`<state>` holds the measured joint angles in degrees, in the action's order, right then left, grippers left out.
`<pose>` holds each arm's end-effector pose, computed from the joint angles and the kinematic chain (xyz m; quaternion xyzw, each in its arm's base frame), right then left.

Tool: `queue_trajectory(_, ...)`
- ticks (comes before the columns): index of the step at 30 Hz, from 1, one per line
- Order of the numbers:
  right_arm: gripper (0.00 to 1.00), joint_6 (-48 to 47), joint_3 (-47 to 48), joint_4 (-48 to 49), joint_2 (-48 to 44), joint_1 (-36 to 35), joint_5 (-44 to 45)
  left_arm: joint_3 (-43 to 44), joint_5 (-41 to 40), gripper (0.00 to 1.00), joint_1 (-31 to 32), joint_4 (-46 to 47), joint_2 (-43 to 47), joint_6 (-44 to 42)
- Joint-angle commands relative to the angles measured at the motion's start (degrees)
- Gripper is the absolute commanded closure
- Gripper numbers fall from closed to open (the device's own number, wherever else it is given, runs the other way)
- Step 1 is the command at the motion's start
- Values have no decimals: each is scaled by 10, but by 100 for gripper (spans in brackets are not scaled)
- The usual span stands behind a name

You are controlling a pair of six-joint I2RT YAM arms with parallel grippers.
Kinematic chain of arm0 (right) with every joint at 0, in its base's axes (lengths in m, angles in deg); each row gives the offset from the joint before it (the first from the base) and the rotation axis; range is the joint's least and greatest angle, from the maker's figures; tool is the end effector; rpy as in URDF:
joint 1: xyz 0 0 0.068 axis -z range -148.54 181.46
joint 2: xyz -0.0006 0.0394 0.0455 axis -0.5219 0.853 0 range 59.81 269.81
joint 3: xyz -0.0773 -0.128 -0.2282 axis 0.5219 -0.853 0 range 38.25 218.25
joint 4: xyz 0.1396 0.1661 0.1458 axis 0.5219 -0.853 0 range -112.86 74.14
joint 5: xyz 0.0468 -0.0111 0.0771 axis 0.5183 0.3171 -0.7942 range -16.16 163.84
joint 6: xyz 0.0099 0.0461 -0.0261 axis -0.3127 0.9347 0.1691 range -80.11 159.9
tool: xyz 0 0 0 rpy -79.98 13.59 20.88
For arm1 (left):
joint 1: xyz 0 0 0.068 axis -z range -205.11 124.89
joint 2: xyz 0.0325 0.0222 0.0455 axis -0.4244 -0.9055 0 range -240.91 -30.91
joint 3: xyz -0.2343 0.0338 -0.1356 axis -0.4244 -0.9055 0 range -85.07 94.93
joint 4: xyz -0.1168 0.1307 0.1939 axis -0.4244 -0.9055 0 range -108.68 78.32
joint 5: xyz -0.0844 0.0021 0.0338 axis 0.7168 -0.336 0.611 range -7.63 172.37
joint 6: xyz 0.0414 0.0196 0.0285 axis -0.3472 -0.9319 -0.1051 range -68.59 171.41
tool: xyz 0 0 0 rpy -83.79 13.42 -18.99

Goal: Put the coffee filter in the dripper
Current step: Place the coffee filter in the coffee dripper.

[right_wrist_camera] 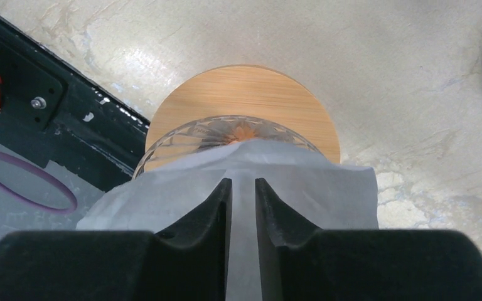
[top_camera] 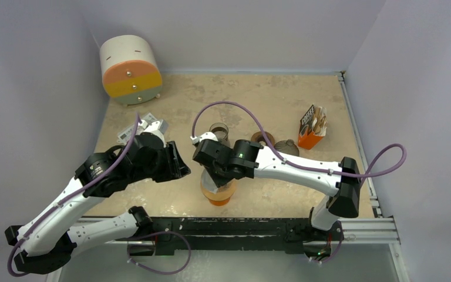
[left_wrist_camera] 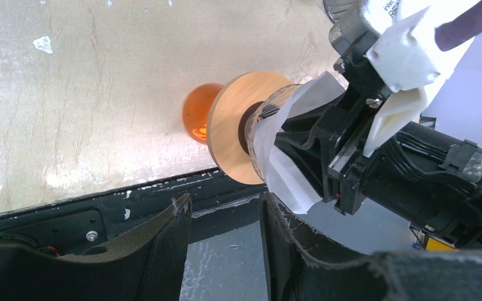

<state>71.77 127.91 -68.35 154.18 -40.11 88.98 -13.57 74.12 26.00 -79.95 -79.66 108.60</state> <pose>0.1188 0.3271 0.3254 -0.2879 0.9071 0.1414 0.2726 0.0825 -0.0943 0.3841 -0.0762 0.9204 -0.2671 0.2751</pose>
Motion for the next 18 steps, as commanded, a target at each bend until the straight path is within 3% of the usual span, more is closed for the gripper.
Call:
queue_trajectory(1, 83, -33, 16, -15, -36, 0, -9, 10, -6, 58, -2, 12, 0, -20)
queue_trajectory(7, 100, -28, 57, -48, -42, 0, 10, 14, -10, 58, -3, 9, 0, -26)
queue_trajectory(18, 100, 144, 130, -131, -37, 3, 22, 14, -27, 58, -3, 2, 11, -61)
